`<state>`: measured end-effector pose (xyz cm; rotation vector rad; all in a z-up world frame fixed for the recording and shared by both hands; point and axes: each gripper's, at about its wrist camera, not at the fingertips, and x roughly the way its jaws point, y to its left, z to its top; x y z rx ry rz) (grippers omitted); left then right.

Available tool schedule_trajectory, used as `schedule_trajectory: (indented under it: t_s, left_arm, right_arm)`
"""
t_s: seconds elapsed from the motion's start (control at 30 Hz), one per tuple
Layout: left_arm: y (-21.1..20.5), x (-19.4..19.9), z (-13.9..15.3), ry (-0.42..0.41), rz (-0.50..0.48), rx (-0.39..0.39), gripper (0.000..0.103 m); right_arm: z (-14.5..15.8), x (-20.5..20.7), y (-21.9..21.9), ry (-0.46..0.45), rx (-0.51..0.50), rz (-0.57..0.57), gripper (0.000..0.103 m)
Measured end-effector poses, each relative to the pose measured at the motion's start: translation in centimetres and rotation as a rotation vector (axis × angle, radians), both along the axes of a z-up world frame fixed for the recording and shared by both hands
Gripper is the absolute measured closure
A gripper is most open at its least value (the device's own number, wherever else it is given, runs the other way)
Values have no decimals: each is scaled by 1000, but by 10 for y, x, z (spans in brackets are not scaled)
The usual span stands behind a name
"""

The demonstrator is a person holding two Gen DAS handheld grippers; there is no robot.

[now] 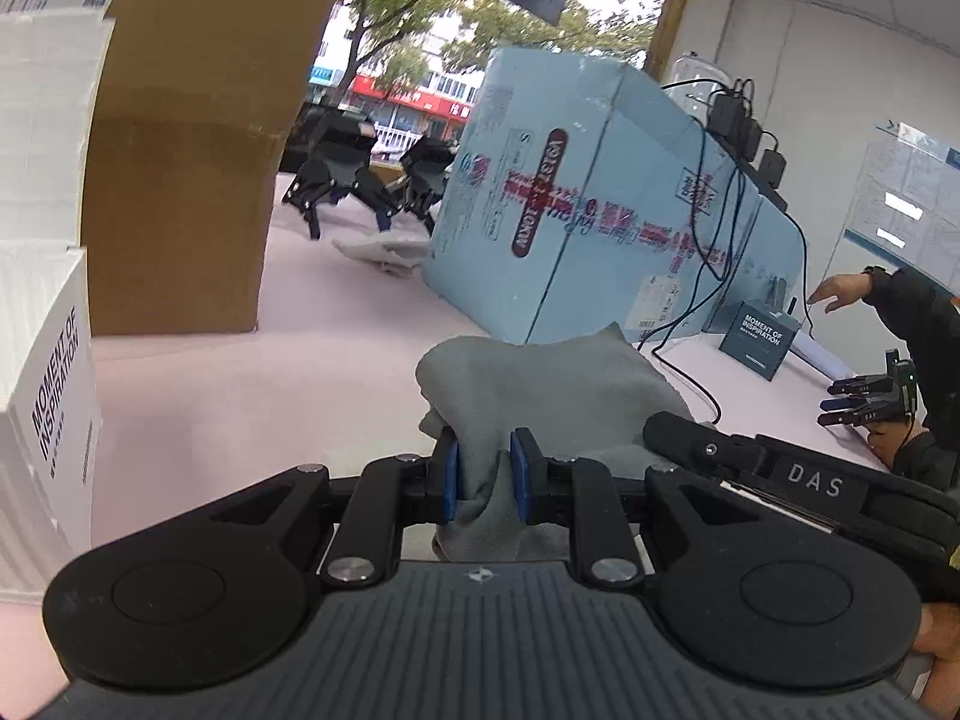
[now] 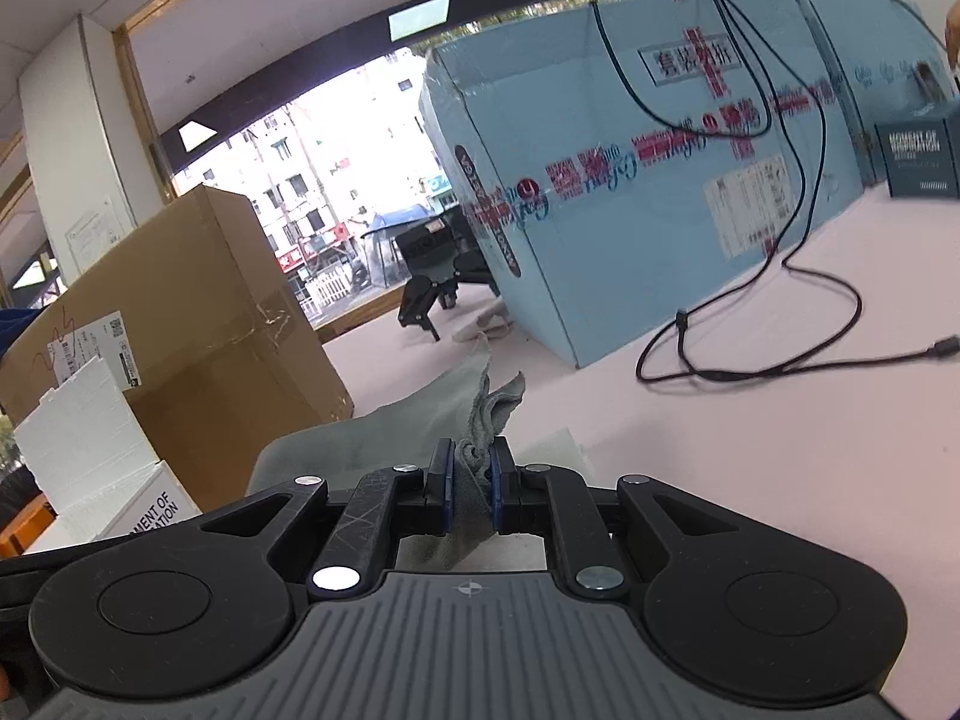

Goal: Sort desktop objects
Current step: 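Lift the grey cloth with both grippers and carry it to the white box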

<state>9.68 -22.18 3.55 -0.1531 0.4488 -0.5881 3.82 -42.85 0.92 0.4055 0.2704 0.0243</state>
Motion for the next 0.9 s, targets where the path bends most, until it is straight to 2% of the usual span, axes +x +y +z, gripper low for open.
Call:
schedule_trajectory:
  t_s: [0.1,0.27,0.4,0.5,0.67,0.9]
  left_arm:
    - [-6,-14,1,-100,17,39,86]
    - [-6,-23,3,-192,66,40,86]
    - [-5,-22,4,-202,95,45,86]
    - [-7,-22,3,-210,96,60,86]
    - [-12,-29,1,-252,85,97,86]
    - [-16,-35,4,-318,99,102,86]
  right_arm:
    - [4,-8,6,-78,-48,-9,92]
    - [9,-20,15,-197,-109,17,92]
    - [9,-19,21,-203,-154,34,92]
    - [9,-18,20,-197,-149,34,92]
    - [9,-20,20,-195,-146,26,92]
    - [9,-22,22,-198,-156,3,92]
